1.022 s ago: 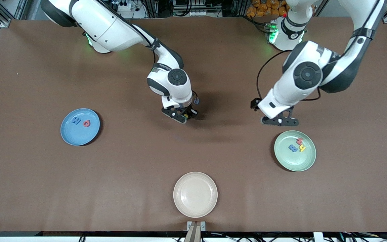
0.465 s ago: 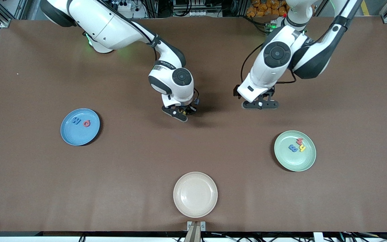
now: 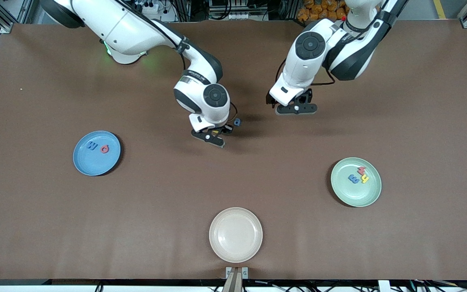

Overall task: Sort uppercase to blue plate, lowercase to green plate
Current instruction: 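Carry the yellow H toward the blue plate while the left gripper returns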

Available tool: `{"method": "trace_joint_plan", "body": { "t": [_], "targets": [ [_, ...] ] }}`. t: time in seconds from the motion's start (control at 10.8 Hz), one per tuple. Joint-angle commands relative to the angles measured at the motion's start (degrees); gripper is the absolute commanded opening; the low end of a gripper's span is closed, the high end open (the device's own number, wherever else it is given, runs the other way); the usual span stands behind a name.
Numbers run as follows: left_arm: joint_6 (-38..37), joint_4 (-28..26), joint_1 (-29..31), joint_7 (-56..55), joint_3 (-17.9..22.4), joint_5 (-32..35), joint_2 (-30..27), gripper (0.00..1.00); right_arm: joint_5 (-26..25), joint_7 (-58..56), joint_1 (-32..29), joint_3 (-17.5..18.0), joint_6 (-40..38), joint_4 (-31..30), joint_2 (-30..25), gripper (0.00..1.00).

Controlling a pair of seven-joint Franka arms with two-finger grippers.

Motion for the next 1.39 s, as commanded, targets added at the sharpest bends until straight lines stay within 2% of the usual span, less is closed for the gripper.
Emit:
{"method": "trace_joint_plan", "body": {
  "t": [0.0, 0.19, 0.65, 0.93, 1.11, 1.3],
  "targets": [
    [4.3, -4.1, 0.3, -1.4, -0.7, -1.6, -2.7, 1.00, 3.5, -9.7, -1.3, -2.4, -4.3, -0.9, -4.7, 0.22],
    [9.3, -5.8, -0.1, -4.9, -2.0, -1.6, -2.0, 1.00, 3.6, -17.6, -1.4, -6.0, -7.8, -0.9, -7.0, 0.22],
    [14.4, -5.6, -5.8, -4.4, -2.1, -0.2, 0.8, 1.00, 4.9, -36.9, -1.8, -16.4, -12.3, -1.6, -11.1, 0.22],
    [16.2, -4.1, -6.8, -4.5, -2.1, 10.7, 7.3, 1.00, 4.9, -48.1, -4.6, -20.5, -12.0, -2.8, -11.9, 0.22],
    [16.7, -2.4, -8.4, -4.5, -1.6, 13.9, 11.0, 1.00, 4.9, -54.8, -4.7, -24.2, -11.5, -3.7, -12.6, 0.22],
    [16.6, 0.9, -12.3, -4.9, 1.0, 16.3, 14.1, 1.00, 5.4, -58.6, -5.7, -25.6, -11.3, -3.7, -12.7, 0.21]
  ]
}}
